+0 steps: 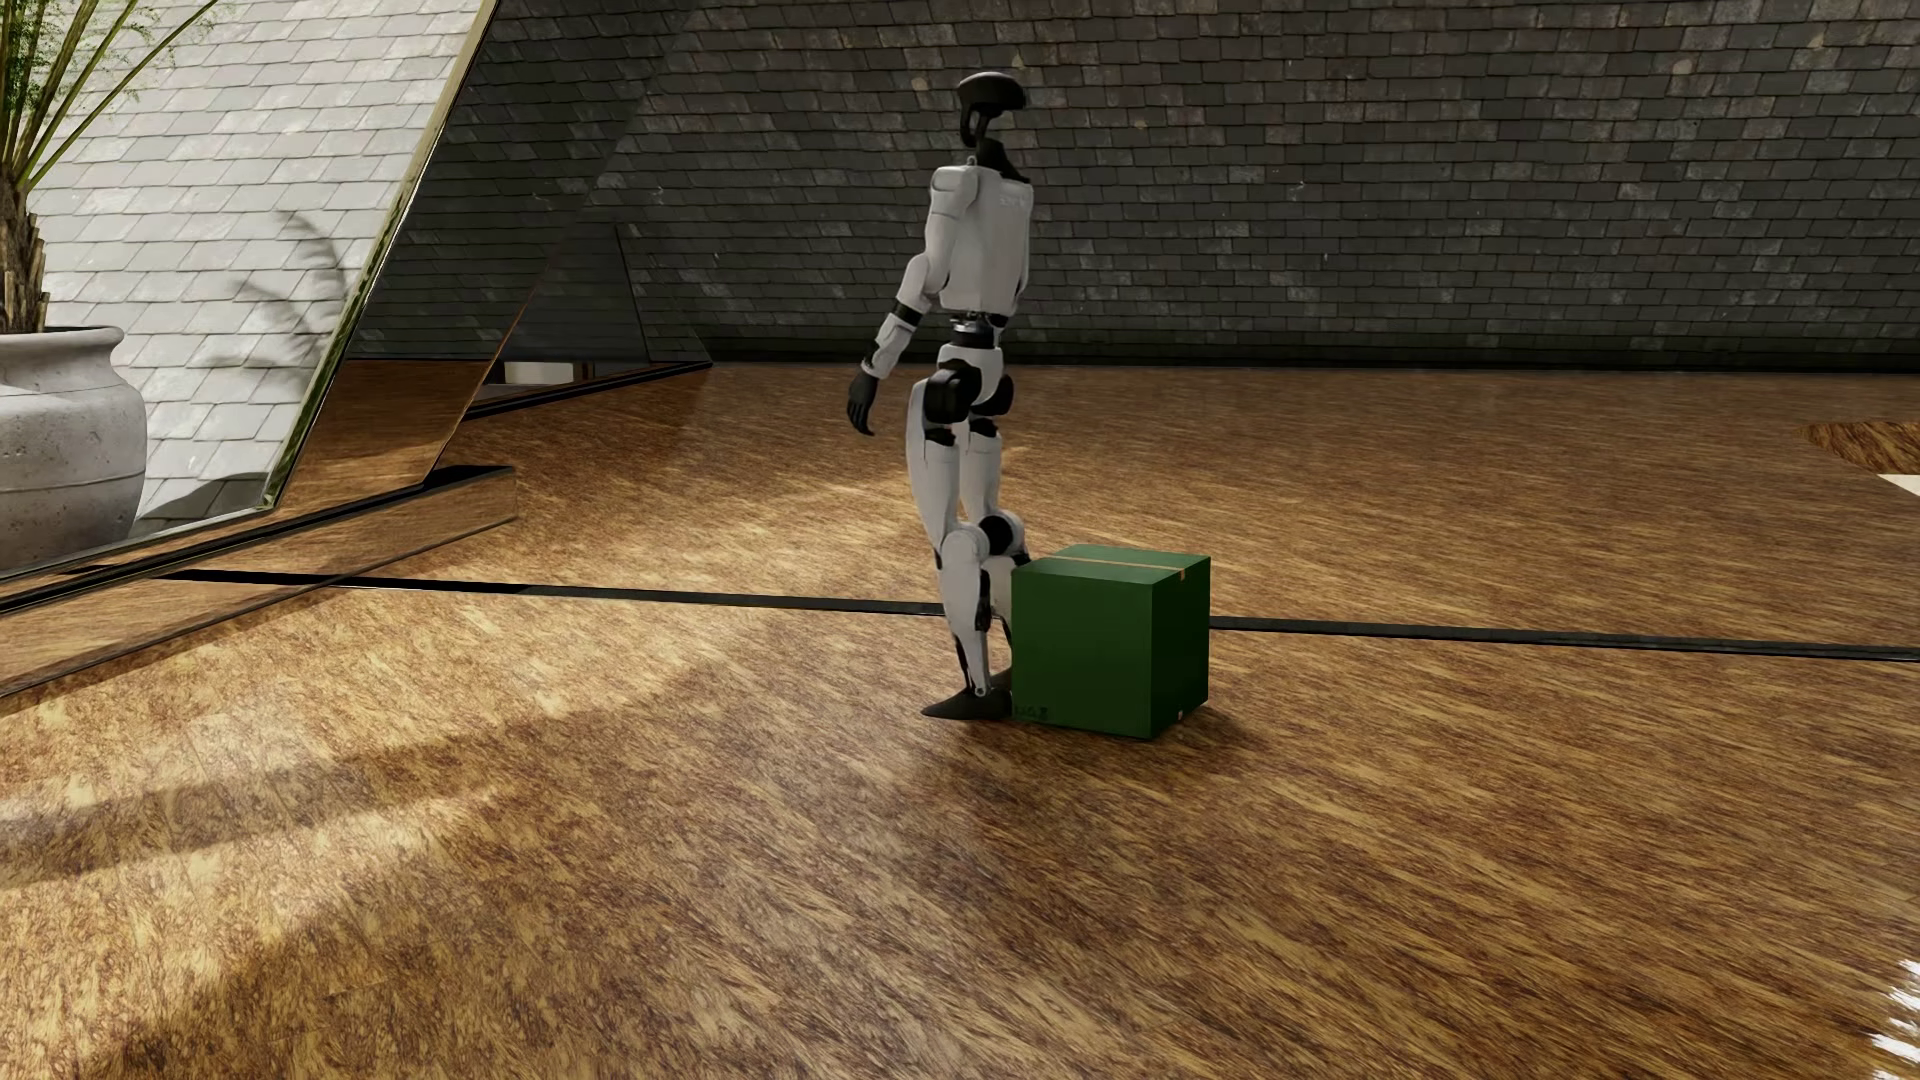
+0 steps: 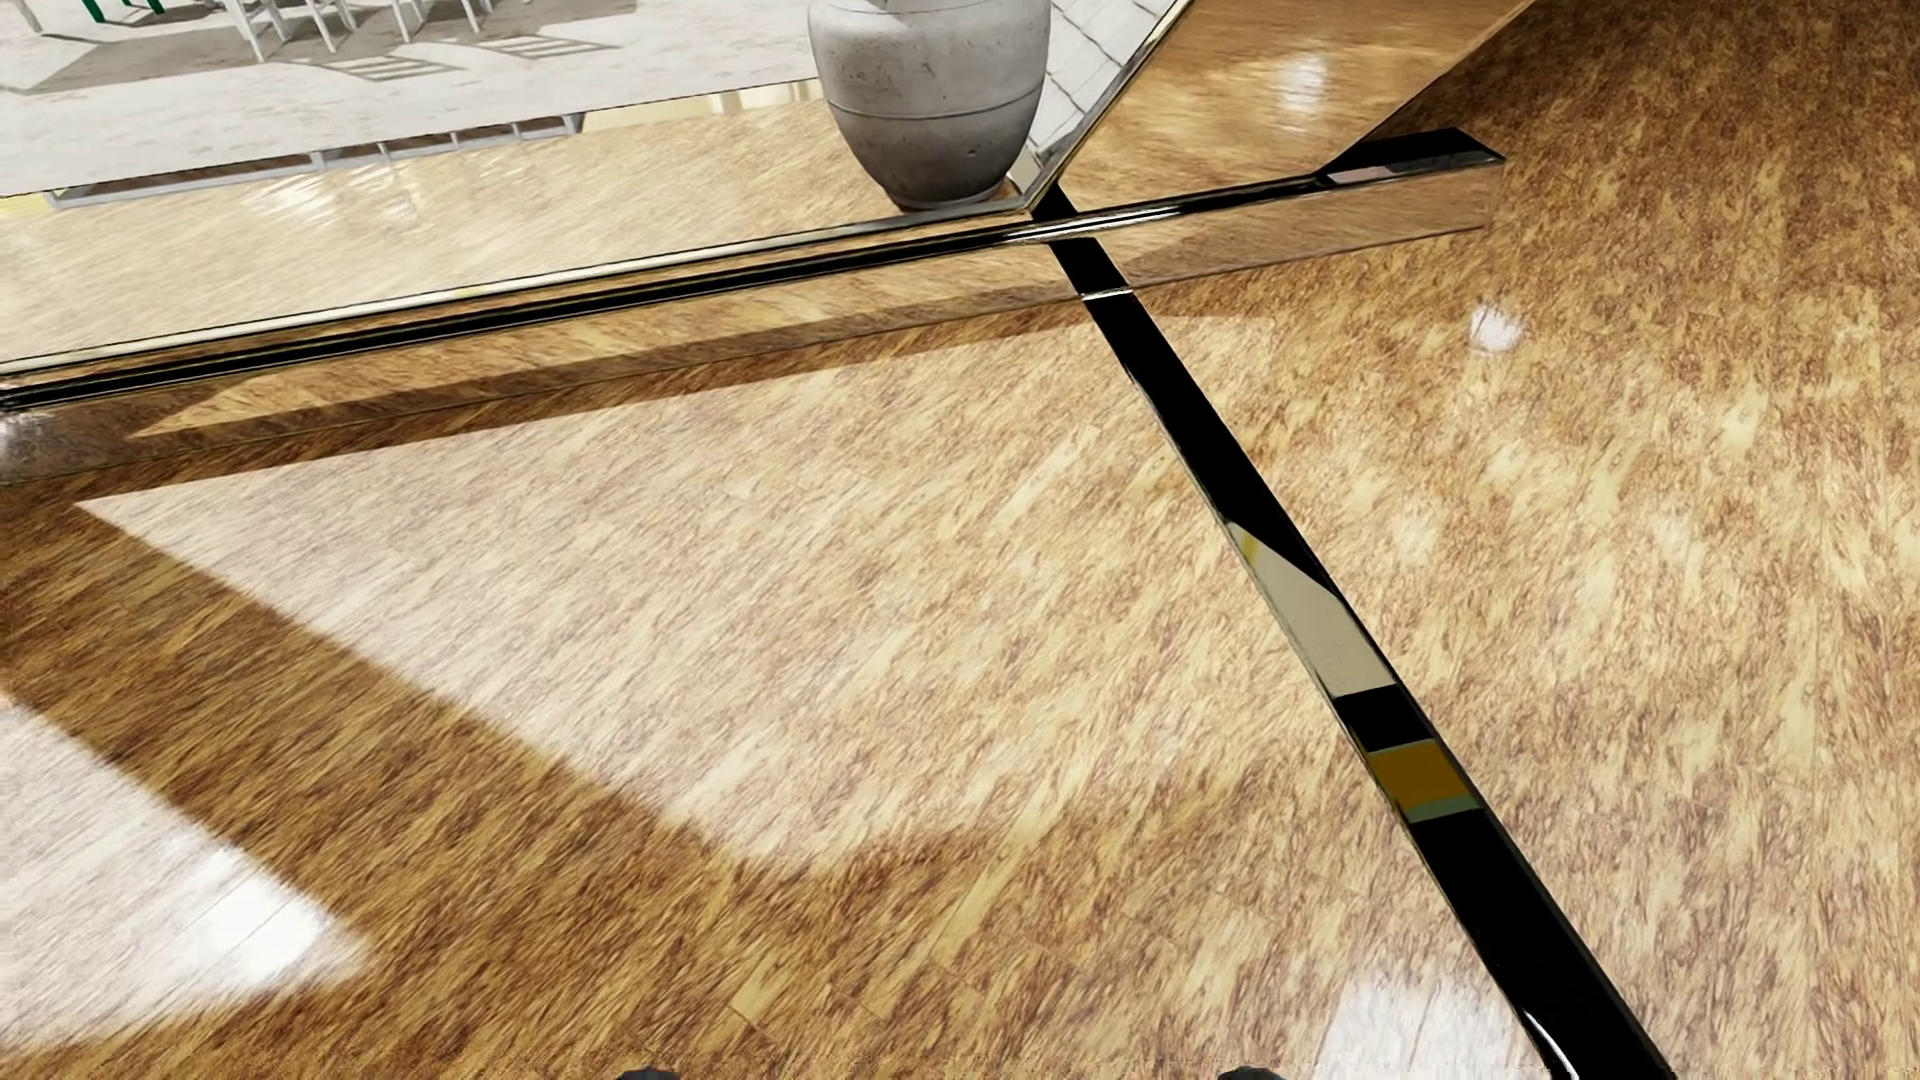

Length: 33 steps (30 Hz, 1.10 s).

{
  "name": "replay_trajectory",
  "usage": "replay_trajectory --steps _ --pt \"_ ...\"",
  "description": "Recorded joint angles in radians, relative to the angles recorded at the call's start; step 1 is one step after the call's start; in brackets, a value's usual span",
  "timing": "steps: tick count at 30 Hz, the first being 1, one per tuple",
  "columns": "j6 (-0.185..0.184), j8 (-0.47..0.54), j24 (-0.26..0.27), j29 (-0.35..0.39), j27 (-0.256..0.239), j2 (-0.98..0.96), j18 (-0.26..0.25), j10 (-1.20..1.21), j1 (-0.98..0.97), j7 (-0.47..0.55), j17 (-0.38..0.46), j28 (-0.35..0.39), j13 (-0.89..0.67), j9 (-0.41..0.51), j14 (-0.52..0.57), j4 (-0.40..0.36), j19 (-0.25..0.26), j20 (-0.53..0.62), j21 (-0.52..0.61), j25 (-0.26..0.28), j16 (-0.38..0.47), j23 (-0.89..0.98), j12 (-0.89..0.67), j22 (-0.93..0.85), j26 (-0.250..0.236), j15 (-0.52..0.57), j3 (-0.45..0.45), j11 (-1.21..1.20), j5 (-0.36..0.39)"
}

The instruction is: Sit on the dark green box

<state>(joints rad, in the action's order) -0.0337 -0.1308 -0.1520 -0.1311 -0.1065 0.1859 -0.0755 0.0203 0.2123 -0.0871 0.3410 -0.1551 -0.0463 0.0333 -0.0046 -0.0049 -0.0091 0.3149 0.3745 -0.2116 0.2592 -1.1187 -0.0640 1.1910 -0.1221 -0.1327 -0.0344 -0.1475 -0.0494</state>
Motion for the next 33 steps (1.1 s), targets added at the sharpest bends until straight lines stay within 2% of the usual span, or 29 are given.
replay_trajectory --steps 3,4,7,9,13,15,16,17,19,21,23,24,25,27,30,33 --pt "0.0 0.009 -0.013 0.004 0.014 -0.062 0.01 0.059 -0.062 0.012 0.003 -0.011 -0.049 0.035 -0.002 -0.004 -0.016 0.059 0.037 0.006 -0.003 0.004 -0.05 -0.029 0.003 -0.013 0.001 -0.075 -0.003" --pt "0.001 0.008 -0.025 -0.001 0.011 -0.076 0.012 0.069 -0.067 0.017 0.002 -0.011 -0.081 0.078 0.005 -0.001 -0.011 0.079 0.065 -0.001 -0.005 0.017 -0.092 -0.033 0.003 -0.019 0.003 -0.11 -0.003" --pt "0.004 0.057 -0.028 -0.029 0.009 -0.263 0.002 0.31 -0.285 0.048 0.013 -0.006 -0.206 0.164 -0.043 0.012 0.001 0.16 0.167 -0.023 -0.004 0.078 -0.21 -0.088 0.016 -0.045 0.017 -0.301 -0.028" --pt "0.0 0.089 -0.027 -0.05 -0.008 -0.426 -0.024 0.493 -0.465 0.061 0.044 0.002 -0.312 0.247 -0.084 0.037 0.04 0.209 0.271 -0.048 0.011 0.18 -0.298 -0.166 0.011 -0.069 0.022 -0.453 -0.059" --pt "0.001 0.147 -0.035 -0.074 -0.053 -0.724 -0.045 0.844 -0.777 0.076 0.116 0.03 -0.556 0.443 -0.17 0.075 0.057 0.351 0.529 -0.11 0.072 0.386 -0.471 -0.326 -0.021 -0.136 0.017 -0.768 -0.081" --pt "0.005 0.185 -0.075 -0.101 -0.082 -0.886 -0.057 1.013 -0.941 0.096 0.155 -0.019 -0.69 0.53 -0.205 0.089 0.076 0.421 0.644 -0.147 0.147 0.477 -0.558 -0.469 -0.057 -0.167 0.016 -0.928 -0.088" --pt "0.005 0.202 -0.066 -0.115 -0.113 -0.965 -0.07 1.098 -1.022 0.109 0.189 -0.037 -0.759 0.57 -0.224 0.097 0.091 0.454 0.707 -0.166 0.204 0.545 -0.598 -0.569 -0.074 -0.184 0.017 -1.008 -0.095" --pt "0.009 0.22 -0.033 -0.101 -0.121 -1.04 -0.084 1.18 -1.098 0.122 0.229 -0.003 -0.827 0.609 -0.242 0.109 0.1 0.478 0.77 -0.16 0.275 0.623 -0.634 -0.683 -0.085 -0.201 0.019 -1.088 -0.097" --pt "0.013 0.253 0.036 0.039 -0.115 -1.183 -0.103 1.343 -1.249 0.144 0.341 0.053 -0.944 0.679 -0.269 0.13 0.121 0.514 0.862 -0.099 0.419 0.809 -0.722 -0.89 -0.11 -0.232 0.024 -1.24 -0.099" --pt "0.01 0.288 0.111 0.219 -0.105 -1.317 -0.126 1.483 -1.39 0.169 0.461 0.158 -1.037 0.745 -0.288 0.135 0.146 0.572 0.914 -0.02 0.532 0.97 -0.821 -1.041 -0.132 -0.26 0.025 -1.383 -0.111" --pt "0.018 0.322 0.189 0.39 -0.127 -1.44 -0.155 1.611 -1.512 0.193 0.569 0.289 -1.046 0.79 -0.304 0.144 0.162 0.599 0.904 0.029 0.636 1.12 -0.868 -1.191 -0.177 -0.282 0.021 -1.517 -0.114" --pt "0.017 0.338 0.213 0.452 -0.136 -1.491 -0.164 1.675 -1.567 0.206 0.61 0.325 -1.012 0.81 -0.314 0.149 0.173 0.583 0.86 0.031 0.69 1.17 -0.861 -1.272 -0.196 -0.295 0.02 -1.579 -0.114" --pt "0.018 0.348 0.227 0.508 -0.147 -1.531 -0.172 1.735 -1.613 0.217 0.641 0.368 -0.972 0.83 -0.321 0.152 0.177 0.562 0.802 0.029 0.731 1.205 -0.847 -1.339 -0.218 -0.307 0.019 -1.637 -0.114" --pt "0.018 0.368 0.238 0.561 -0.158 -1.597 -0.186 1.835 -1.682 0.236 0.684 0.438 -0.893 0.854 -0.332 0.161 0.188 0.485 0.696 0.026 0.782 1.27 -0.776 -1.429 -0.248 -0.322 0.016 -1.735 -0.118" --pt "0.021 0.384 0.227 0.576 -0.157 -1.624 -0.186 1.924 -1.711 0.247 0.693 0.449 -0.782 0.863 -0.319 0.17 0.194 0.395 0.579 0.016 0.791 1.298 -0.682 -1.463 -0.255 -0.318 0.018 -1.822 -0.119" --pt "0.021 0.389 0.195 0.515 -0.14 -1.587 -0.177 1.961 -1.681 0.253 0.639 0.392 -0.696 0.839 -0.283 0.169 0.198 0.342 0.488 -0.001 0.729 1.243 -0.616 -1.407 -0.224 -0.296 0.022 -1.857 -0.126"
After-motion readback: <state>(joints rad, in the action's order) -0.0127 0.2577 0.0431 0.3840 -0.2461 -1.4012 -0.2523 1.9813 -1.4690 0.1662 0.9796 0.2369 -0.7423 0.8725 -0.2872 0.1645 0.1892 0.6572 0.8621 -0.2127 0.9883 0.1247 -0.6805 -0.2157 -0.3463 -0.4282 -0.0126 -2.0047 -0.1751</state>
